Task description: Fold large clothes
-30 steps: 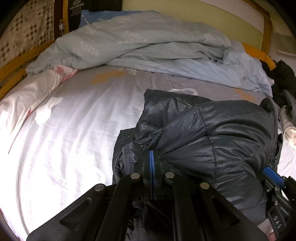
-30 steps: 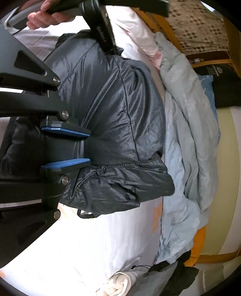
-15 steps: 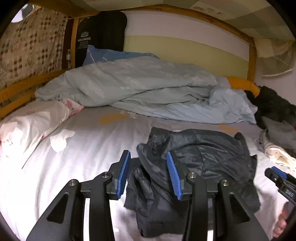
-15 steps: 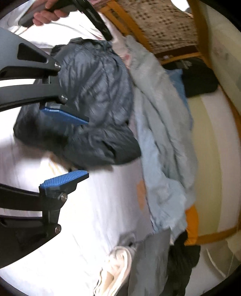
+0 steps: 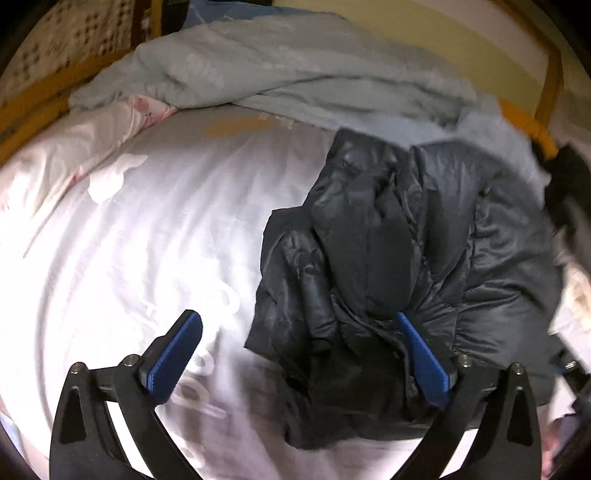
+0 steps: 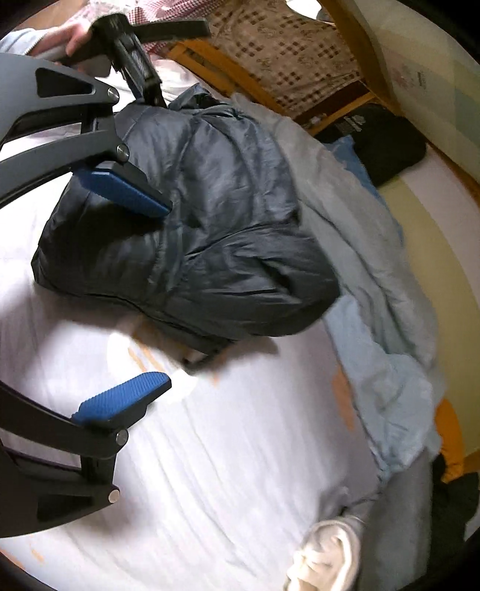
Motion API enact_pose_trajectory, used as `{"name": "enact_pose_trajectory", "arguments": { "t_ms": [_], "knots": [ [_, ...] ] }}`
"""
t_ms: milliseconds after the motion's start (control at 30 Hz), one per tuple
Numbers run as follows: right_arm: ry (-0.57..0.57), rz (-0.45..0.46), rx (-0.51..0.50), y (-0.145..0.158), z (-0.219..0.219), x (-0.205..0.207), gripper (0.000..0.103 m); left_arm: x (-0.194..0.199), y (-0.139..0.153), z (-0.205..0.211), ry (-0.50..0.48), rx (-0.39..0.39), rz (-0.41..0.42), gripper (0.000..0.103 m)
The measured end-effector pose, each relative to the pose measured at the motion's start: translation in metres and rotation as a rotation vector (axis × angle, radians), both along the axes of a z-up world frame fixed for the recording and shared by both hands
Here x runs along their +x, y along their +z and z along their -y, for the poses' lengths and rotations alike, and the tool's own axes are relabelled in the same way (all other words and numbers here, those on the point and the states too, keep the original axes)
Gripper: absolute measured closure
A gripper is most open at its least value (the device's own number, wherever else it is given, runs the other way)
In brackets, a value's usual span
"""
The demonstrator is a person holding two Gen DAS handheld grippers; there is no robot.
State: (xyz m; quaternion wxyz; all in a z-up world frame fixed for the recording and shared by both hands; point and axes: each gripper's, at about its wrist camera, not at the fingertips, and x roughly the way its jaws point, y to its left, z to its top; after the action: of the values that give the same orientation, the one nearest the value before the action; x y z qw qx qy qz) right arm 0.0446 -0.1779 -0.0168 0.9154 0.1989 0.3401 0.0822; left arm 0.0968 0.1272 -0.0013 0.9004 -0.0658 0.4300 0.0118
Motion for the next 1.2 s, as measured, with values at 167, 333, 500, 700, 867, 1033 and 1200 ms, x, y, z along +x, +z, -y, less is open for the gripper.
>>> {"name": "enact_pose_trajectory", "arguments": {
  "t_ms": [167, 333, 500, 700, 867, 1033, 1200],
  "knots": [
    [0.037, -0.01, 0.016, -0.012, -0.011, 0.006, 0.015, 0.003, -0.015, -0.007, -0.003, -0.081, -0.052, 0.0],
    [0.14, -0.062, 0.209, -0.037, -0.007, 0.024, 0.015, 0.008, -0.036, -0.023, -0.023, -0.293, -0.123, 0.0],
    [0.11, -0.024, 0.063, -0.025, -0.028, 0.018, 0.048, 0.0, -0.022, 0.0, -0.055, -0.258, -0.085, 0.042],
    [0.079, 0.056, -0.103, 0.005, -0.052, 0.0, 0.065, -0.02, 0.006, 0.037, -0.084, -0.077, 0.023, 0.072],
    [0.021, 0.124, -0.239, 0.054, -0.053, -0.02, 0.066, -0.031, 0.034, 0.054, -0.14, -0.13, 0.107, 0.074],
    [-0.017, 0.259, -0.341, 0.129, -0.023, -0.038, 0.066, -0.049, 0.084, 0.101, -0.23, -0.112, 0.24, 0.075],
    [-0.109, 0.396, -0.401, 0.201, 0.046, -0.059, 0.066, -0.048, 0.153, 0.171, -0.322, -0.187, 0.379, 0.075]
  ]
}}
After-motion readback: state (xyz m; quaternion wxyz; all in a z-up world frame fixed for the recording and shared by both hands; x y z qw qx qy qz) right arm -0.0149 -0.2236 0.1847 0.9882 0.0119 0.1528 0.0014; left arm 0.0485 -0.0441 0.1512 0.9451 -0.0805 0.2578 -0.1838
